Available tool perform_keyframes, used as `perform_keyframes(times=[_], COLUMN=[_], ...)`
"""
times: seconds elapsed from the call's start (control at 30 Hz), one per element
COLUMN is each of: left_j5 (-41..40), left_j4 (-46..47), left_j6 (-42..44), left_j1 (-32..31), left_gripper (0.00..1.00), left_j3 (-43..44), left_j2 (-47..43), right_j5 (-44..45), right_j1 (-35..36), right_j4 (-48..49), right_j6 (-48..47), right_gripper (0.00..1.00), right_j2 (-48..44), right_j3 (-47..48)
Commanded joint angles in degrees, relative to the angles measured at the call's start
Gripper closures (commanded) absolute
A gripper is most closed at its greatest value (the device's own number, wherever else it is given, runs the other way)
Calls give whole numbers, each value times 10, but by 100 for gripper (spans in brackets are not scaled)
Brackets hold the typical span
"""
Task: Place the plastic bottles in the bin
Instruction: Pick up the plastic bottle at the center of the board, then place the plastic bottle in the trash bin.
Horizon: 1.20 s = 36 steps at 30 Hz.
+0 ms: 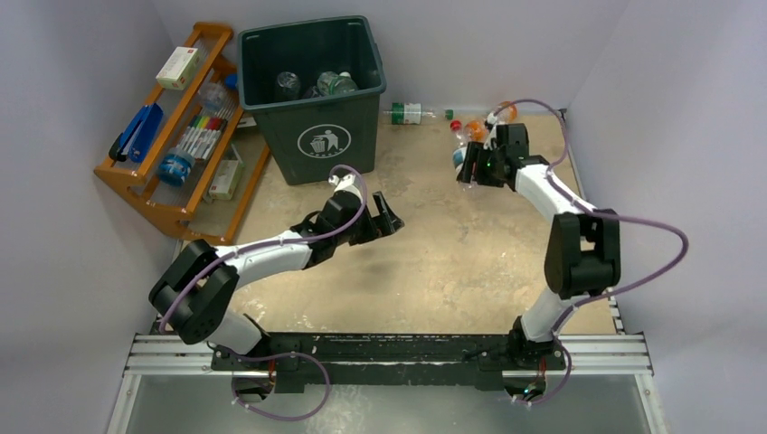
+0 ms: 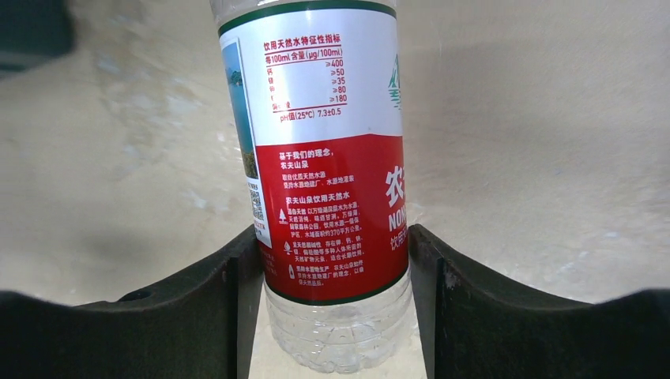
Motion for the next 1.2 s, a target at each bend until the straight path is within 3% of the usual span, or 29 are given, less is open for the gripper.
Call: perform_keyframes(times=[0.0, 0.2, 0.4, 0.83, 1.17], left_j5=[17, 25, 27, 28, 23], left_j4=[44, 70, 85, 74, 53], left_j6=[4, -4, -10, -15, -19], left_j1=[11, 12, 12, 12, 12], left_gripper=[4, 4, 4, 4, 4], left_j3=[-27, -50, -63, -56, -68], left_j2=[10, 22, 28, 19, -24], right_j5=[6, -27, -72, -100, -123], right_j1=[0, 0, 11, 123, 154], right_j4=[-18, -48, -81, -115, -48], right_j6=[-14, -13, -8, -1, 61], right_gripper=[47, 47, 48, 48, 50], right_j2=[-82, -111, -83, 57, 146], right_j3=[60, 167, 305, 599, 727])
